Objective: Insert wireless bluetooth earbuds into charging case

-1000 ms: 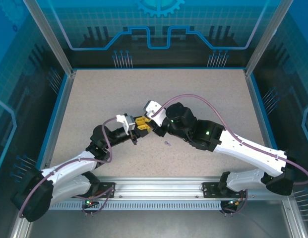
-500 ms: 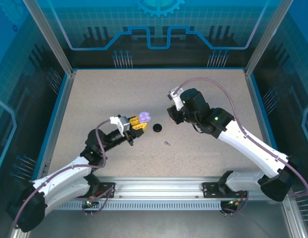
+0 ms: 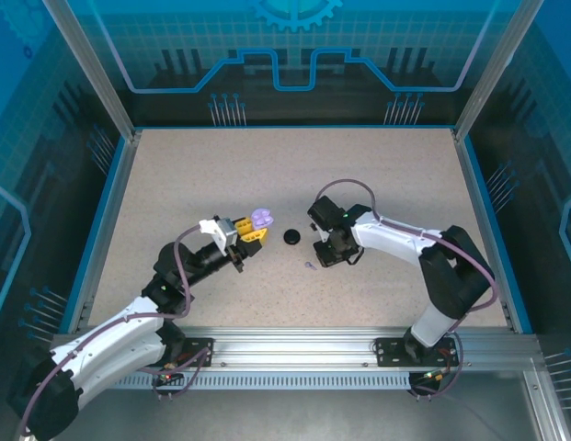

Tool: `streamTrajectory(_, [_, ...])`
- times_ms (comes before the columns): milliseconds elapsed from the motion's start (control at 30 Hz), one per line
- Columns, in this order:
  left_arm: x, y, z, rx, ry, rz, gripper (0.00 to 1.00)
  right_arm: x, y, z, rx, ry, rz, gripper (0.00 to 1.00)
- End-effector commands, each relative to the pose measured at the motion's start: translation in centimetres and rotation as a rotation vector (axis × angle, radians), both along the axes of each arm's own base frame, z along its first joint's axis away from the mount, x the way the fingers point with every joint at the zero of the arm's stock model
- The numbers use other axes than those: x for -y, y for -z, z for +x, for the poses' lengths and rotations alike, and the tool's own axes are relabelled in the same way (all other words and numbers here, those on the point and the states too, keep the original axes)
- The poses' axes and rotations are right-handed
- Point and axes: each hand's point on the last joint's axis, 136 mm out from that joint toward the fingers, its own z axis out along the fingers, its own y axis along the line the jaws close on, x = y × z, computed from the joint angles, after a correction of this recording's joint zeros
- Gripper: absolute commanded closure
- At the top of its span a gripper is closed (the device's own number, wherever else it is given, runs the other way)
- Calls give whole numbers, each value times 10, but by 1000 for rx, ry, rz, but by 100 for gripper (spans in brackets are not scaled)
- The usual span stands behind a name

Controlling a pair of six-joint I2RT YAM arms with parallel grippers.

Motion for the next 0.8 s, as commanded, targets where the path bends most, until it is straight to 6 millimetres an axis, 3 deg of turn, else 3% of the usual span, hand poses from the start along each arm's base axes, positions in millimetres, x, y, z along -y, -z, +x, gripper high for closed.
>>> streamTrajectory(0, [-1, -3, 0, 14, -12, -2, 100, -4, 9, -1, -60, 21, 5, 78])
streamTrajectory(333, [-1, -2, 0, 12, -11, 2, 100, 5, 28, -10, -146, 9, -67, 70])
streamTrajectory(767, [-1, -1, 0, 12, -12, 4, 100, 0, 11, -17, -192, 35, -32, 58])
